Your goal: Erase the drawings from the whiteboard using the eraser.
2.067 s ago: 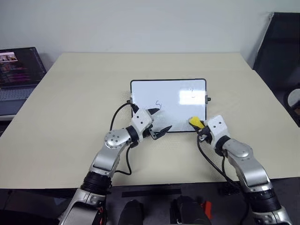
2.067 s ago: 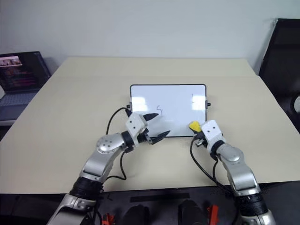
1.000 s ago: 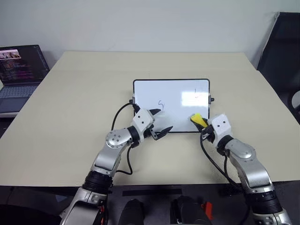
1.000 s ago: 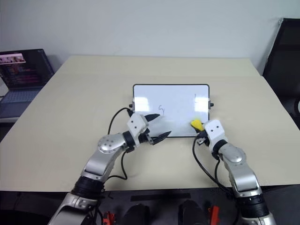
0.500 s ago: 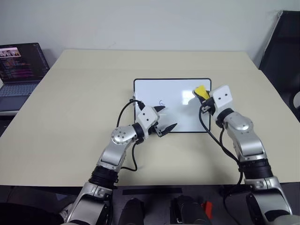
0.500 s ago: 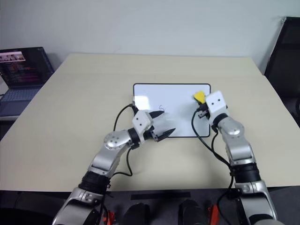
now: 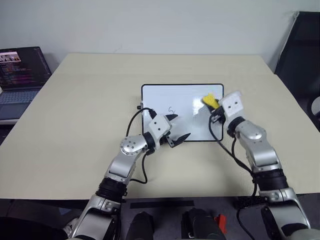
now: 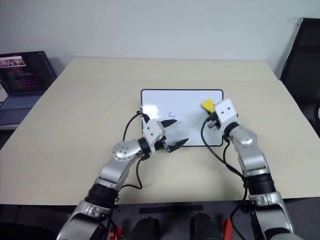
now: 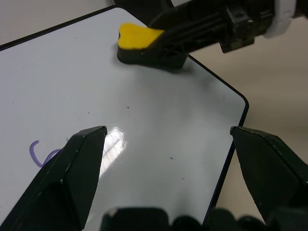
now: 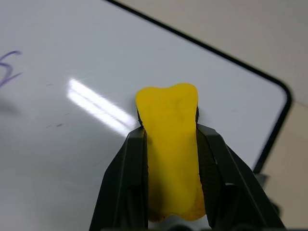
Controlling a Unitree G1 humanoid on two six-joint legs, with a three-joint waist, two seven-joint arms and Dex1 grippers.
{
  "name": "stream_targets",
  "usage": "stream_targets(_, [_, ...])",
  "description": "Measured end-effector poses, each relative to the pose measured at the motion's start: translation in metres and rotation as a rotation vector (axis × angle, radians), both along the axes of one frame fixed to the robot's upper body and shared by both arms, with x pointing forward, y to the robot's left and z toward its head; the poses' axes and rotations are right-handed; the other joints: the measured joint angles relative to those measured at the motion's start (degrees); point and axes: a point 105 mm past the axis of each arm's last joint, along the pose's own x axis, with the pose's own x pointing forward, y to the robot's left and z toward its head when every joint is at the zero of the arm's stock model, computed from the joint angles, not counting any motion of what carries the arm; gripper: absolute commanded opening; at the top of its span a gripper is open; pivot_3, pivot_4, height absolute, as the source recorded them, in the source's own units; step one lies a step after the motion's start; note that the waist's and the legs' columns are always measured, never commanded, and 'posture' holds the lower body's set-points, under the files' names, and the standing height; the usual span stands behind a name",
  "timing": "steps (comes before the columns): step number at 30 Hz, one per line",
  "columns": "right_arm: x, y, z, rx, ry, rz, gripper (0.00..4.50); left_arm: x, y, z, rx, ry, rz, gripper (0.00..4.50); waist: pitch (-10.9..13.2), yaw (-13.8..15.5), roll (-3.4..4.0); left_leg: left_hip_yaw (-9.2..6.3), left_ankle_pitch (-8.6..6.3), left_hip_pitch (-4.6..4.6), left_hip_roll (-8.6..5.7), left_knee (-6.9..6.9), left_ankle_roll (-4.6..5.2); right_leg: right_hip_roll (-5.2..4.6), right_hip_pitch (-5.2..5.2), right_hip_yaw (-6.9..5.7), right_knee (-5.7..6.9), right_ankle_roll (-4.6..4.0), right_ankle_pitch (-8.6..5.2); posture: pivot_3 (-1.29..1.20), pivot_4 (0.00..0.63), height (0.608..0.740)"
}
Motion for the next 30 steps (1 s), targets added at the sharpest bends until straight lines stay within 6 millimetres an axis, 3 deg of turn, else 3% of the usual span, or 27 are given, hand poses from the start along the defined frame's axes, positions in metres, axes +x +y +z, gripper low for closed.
stream_targets(4, [-0.007,0.0,-0.008,0.0,0.045,0.004,1.04,-0.001,0.001,-0.002,0.001,0.004,0.004,4.5,0.0,0.0,0.0,-0.01,0.0,0.05,0.0,0.13,0.0,0.0,0.08,-0.01,0.03,0.0,0.01,0.0,0.15,0.74])
stream_targets(9, [-0.001,-0.005,-0.004,-0.013,0.027,-0.025,1.04,-0.003,0.001,-0.004,0.0,0.01,0.004,4.5,0.0,0.1,-0.01,-0.01,0.0,0.04,-0.02,0.22,0.0,-0.01,0.11,0.0,0.03,0.01,0.02,0.0,0.15,0.74])
stream_targets(13, [0.017,-0.036,0.019,-0.052,-0.056,-0.146,1.04,-0.004,-0.004,-0.004,-0.006,0.012,-0.01,4.5,0.0,0.2,-0.03,0.02,0.01,0.04,-0.07,0.24,0.0,-0.04,0.14,0.05,-0.01,0.0,0.02,0.0,0.15,0.74])
stream_targets(16, [0.019,-0.046,0.025,-0.055,-0.086,-0.194,1.04,-0.004,-0.004,-0.003,-0.004,0.009,-0.011,4.5,0.0,0.2,-0.03,0.01,0.01,0.01,-0.07,0.14,0.0,-0.04,0.11,0.04,-0.05,0.04,0.04,0.0,0.15,0.74])
stream_targets(24, [0.007,-0.048,0.012,-0.064,-0.068,-0.201,1.04,-0.003,0.0,-0.003,0.01,0.008,-0.008,4.5,0.0,0.2,-0.05,-0.01,0.01,0.02,-0.06,0.16,0.0,-0.04,0.13,0.03,-0.04,0.04,0.04,0.0,0.15,0.74])
stream_targets(30, [-0.008,-0.023,-0.009,-0.063,0.049,-0.053,1.04,-0.003,0.001,-0.004,0.012,0.01,-0.004,4.5,0.0,-0.4,-0.04,0.02,0.01,0.1,0.0,0.15,0.0,0.01,0.13,0.07,0.02,0.03,0.04,0.0,0.15,0.74])
